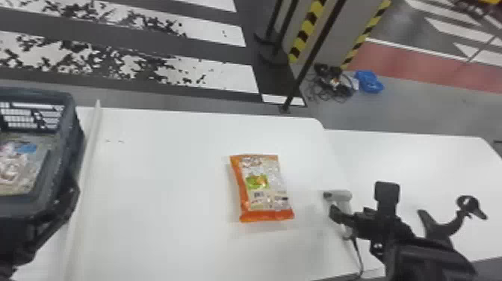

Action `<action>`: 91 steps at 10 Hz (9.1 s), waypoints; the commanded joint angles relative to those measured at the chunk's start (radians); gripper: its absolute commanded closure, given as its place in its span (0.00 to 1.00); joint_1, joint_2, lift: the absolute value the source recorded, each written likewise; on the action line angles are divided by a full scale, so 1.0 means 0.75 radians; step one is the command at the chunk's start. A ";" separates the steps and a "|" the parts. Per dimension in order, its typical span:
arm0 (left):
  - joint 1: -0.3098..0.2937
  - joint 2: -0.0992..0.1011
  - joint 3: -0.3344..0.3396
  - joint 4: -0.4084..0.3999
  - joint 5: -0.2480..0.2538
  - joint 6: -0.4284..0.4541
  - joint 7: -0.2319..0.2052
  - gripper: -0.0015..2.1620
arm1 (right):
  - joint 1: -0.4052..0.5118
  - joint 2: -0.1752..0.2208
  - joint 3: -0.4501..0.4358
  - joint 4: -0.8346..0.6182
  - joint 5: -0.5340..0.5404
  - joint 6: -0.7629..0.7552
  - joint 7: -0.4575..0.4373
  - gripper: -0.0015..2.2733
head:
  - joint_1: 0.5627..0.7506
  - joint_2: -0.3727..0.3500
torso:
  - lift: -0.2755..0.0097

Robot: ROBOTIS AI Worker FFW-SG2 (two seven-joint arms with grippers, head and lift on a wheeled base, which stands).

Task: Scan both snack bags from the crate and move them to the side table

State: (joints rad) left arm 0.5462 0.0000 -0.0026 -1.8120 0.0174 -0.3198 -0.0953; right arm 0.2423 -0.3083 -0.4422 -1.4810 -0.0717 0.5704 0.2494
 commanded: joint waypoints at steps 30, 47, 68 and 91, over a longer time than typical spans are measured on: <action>0.002 -0.003 -0.005 0.025 -0.001 -0.045 0.000 0.02 | 0.166 0.223 0.590 -1.171 0.337 1.116 0.042 0.99 | 0.70 0.36 | 0.86; -0.002 -0.003 0.003 0.039 0.001 -0.049 0.000 0.02 | 0.031 0.166 0.434 -0.950 0.302 1.018 -0.001 0.99 | 0.70 0.32 | 0.86; -0.002 -0.003 0.001 0.041 0.001 -0.049 0.000 0.02 | -0.253 -0.041 0.223 0.103 0.237 0.241 -0.054 0.99 | 0.70 0.03 | 0.86; 0.006 -0.003 -0.001 0.039 0.001 -0.049 0.000 0.02 | -0.022 0.043 0.015 -0.455 -0.260 0.670 0.214 0.06 | 0.70 0.07 | 0.86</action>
State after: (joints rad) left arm 0.5509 0.0000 -0.0025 -1.7835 0.0184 -0.3576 -0.0951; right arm 0.2289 -0.2767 -0.4443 -1.8234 -0.2661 1.0729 0.4100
